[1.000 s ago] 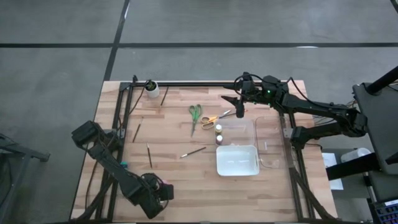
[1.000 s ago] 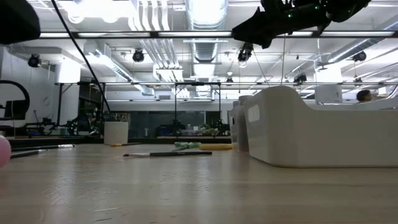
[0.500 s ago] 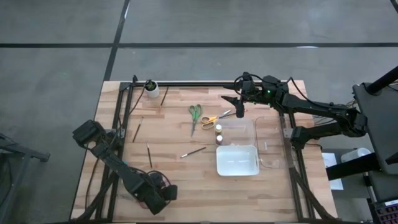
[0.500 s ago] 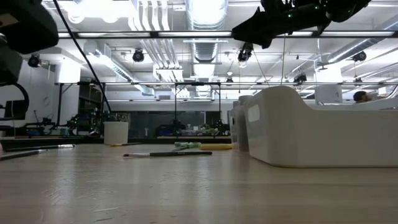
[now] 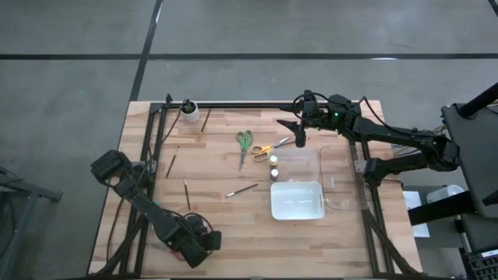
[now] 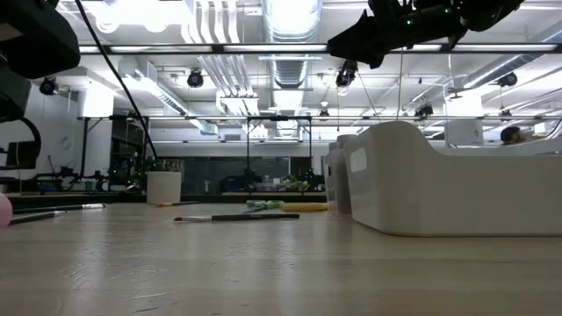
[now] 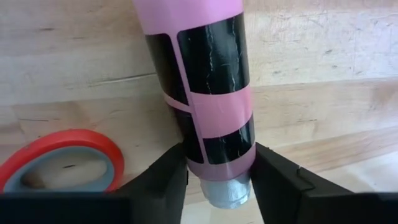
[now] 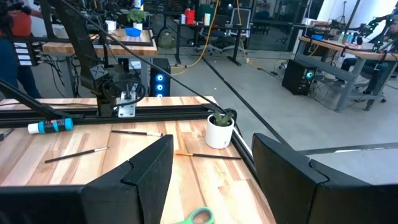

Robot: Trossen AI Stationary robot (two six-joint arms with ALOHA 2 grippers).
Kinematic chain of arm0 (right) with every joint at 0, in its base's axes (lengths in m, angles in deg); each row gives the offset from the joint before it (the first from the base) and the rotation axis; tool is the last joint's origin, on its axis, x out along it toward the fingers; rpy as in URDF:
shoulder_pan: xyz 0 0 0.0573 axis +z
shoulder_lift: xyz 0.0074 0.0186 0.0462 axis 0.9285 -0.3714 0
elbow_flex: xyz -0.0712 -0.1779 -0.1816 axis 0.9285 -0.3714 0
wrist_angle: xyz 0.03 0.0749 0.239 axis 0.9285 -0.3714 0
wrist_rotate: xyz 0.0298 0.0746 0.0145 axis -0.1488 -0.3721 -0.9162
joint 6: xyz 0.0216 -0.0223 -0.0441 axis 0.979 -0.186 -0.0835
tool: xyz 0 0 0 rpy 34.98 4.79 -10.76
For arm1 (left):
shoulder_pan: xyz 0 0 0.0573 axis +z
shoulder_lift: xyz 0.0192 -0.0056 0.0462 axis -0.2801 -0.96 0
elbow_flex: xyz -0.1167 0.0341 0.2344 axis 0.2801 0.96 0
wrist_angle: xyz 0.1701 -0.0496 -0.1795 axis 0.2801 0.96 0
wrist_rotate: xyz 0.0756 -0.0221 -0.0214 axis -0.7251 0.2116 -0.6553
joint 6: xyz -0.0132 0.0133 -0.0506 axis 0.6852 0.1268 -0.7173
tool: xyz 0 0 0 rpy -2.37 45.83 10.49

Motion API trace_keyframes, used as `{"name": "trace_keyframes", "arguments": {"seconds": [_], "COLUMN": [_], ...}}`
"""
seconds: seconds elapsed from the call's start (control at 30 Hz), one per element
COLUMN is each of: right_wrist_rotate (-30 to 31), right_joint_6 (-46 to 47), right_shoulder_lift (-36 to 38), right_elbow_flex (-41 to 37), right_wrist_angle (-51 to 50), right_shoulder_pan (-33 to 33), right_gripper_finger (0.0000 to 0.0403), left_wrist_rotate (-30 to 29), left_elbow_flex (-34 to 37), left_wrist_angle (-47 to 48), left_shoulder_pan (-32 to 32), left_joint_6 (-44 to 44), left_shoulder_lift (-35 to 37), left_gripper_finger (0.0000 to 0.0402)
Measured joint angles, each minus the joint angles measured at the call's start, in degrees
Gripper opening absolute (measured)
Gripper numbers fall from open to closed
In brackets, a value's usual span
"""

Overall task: Pick & Place Paint Supplies
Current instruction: Put the pink paint bottle into the left transparent bin

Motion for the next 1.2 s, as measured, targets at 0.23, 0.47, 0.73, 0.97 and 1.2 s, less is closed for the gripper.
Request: {"name": "trace_keyframes", "arguments": {"seconds": [0.23, 0.47, 0.73, 0.97, 1.2], "right_wrist_rotate": [0.0, 0.0, 0.0, 0.0, 0.0], "right_joint_6": [0.0, 0.0, 0.0, 0.0, 0.0], "right_shoulder_lift": [0.0, 0.0, 0.0, 0.0, 0.0], "right_elbow_flex": [0.0, 0.0, 0.0, 0.0, 0.0], "right_wrist_angle": [0.0, 0.0, 0.0, 0.0, 0.0], "right_shoulder_pan": [0.0, 0.0, 0.0, 0.0, 0.0], "right_gripper_finger": [0.0217, 0.0217, 0.0217, 0.0217, 0.0217], "left_wrist_rotate": [-0.5, -1.1, -2.1, -7.2, -2.8], "left_elbow_flex": [0.0, 0.0, 0.0, 0.0, 0.0], "left_wrist_angle": [0.0, 0.4, 4.4, 9.0, 4.0], "left_shoulder_pan": [0.0, 1.2, 5.5, 14.2, 29.1], "left_joint_6": [0.0, 0.7, 4.1, 16.1, 36.6], "left_shoulder_lift": [0.0, 2.8, 11.9, 13.7, 13.6], "left_gripper_finger": [0.0133, 0.0133, 0.0134, 0.0135, 0.0135]}}
